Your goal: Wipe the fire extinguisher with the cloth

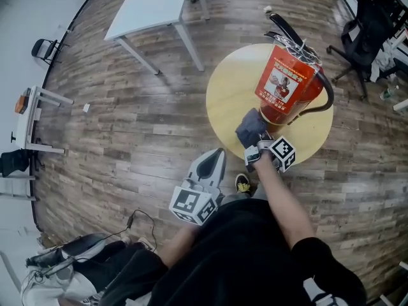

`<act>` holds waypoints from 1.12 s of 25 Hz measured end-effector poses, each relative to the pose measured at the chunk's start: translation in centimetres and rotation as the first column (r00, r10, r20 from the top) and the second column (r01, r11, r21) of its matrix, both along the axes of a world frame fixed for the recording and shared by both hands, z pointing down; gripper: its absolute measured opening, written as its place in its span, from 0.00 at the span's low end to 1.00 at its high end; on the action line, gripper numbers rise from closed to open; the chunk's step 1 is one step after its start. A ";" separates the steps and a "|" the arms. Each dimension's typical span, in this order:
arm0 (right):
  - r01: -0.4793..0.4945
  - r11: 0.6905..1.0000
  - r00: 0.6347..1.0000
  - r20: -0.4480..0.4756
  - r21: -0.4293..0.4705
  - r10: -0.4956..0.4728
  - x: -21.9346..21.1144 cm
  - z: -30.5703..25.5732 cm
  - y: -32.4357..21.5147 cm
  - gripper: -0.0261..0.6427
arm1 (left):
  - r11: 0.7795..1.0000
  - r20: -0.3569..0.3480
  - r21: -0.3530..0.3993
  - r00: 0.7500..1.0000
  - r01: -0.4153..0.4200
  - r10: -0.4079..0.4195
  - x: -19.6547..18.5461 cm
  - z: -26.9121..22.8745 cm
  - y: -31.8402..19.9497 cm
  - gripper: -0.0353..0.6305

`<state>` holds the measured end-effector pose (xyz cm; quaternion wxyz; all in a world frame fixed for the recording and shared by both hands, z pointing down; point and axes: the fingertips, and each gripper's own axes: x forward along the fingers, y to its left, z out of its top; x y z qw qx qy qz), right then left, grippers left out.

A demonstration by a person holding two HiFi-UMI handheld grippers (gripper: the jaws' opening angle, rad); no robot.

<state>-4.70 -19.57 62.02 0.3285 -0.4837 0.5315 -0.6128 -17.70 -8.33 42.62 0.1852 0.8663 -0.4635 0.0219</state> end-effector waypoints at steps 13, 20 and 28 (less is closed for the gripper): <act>-0.196 0.927 0.948 0.303 0.319 0.096 -1.8 -16.6 -4.3 0.13 | 1.000 0.005 -0.007 1.000 0.013 -0.013 -0.8 0.1 0.2 0.09; -0.360 0.774 0.859 0.508 0.520 0.059 -1.7 -28.7 -4.1 0.13 | 1.000 0.000 0.019 1.000 -0.004 0.004 -0.2 -0.6 0.3 0.09; -0.301 0.868 0.941 0.273 0.396 0.202 -1.3 -19.9 -6.4 0.13 | 1.000 0.005 0.004 1.000 -0.002 0.002 -0.4 -0.4 0.5 0.09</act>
